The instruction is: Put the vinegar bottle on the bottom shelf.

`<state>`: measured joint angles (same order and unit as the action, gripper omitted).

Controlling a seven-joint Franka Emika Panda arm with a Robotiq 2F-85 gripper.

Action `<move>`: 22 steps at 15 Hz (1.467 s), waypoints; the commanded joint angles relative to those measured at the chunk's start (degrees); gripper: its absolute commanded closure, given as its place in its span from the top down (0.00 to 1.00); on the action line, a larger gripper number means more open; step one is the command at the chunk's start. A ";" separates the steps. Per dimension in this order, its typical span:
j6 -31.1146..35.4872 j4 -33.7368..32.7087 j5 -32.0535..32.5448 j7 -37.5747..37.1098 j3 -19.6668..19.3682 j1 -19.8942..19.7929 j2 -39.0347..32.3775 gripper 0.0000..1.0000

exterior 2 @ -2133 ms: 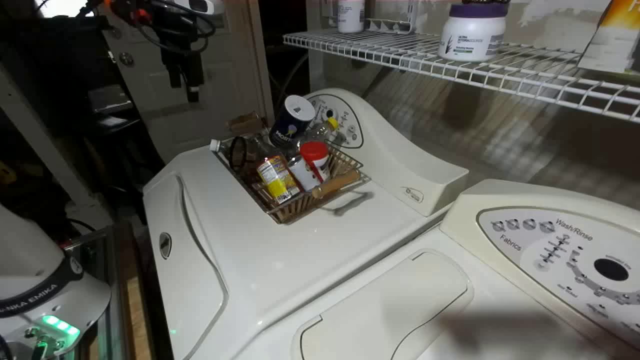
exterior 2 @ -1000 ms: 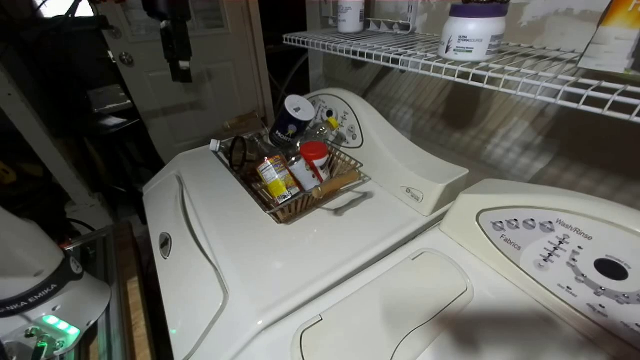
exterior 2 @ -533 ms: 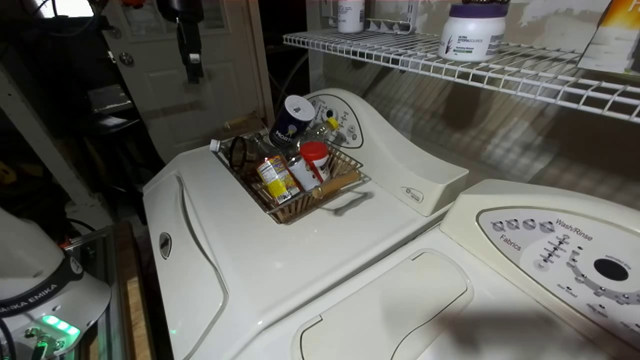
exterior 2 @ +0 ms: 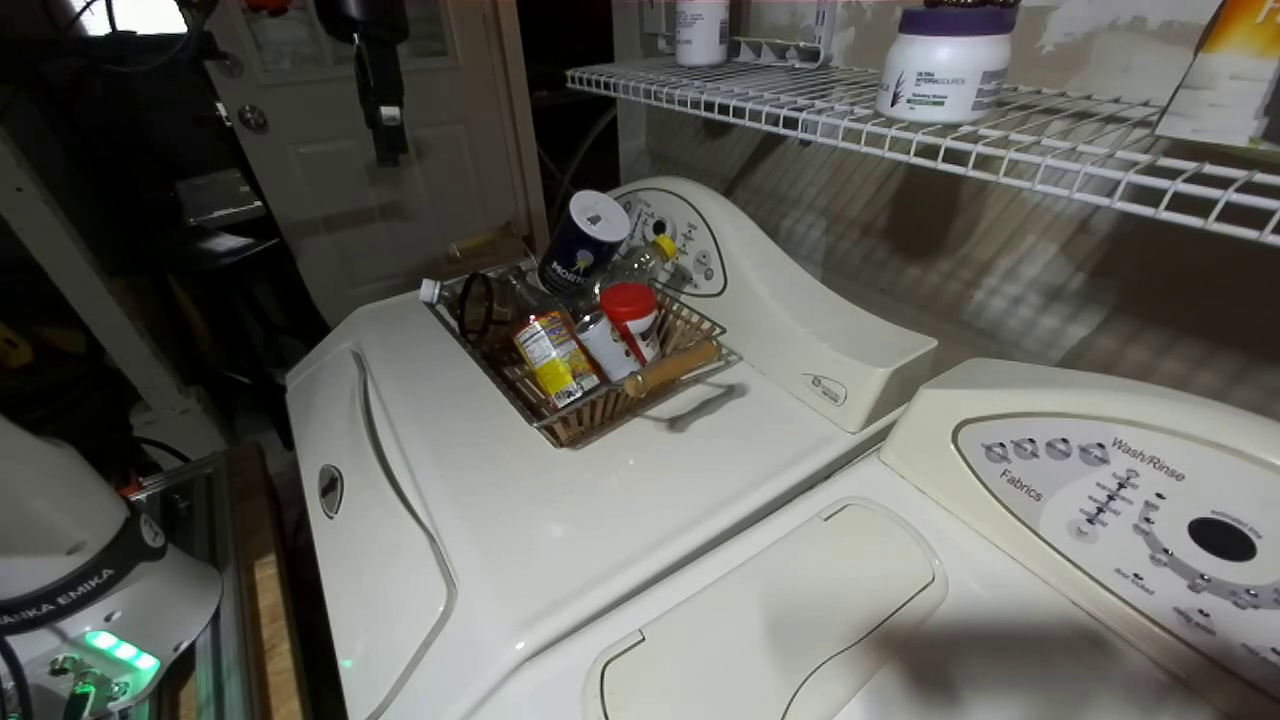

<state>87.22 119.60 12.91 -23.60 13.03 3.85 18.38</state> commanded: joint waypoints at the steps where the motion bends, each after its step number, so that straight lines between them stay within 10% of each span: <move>1: 0.14 -0.41 1.07 -1.88 0.25 0.46 -1.70 1.00; 22: 5.08 0.05 5.76 -9.81 0.17 0.92 -5.43 1.00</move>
<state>92.50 119.82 18.57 -33.29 13.76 4.10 13.05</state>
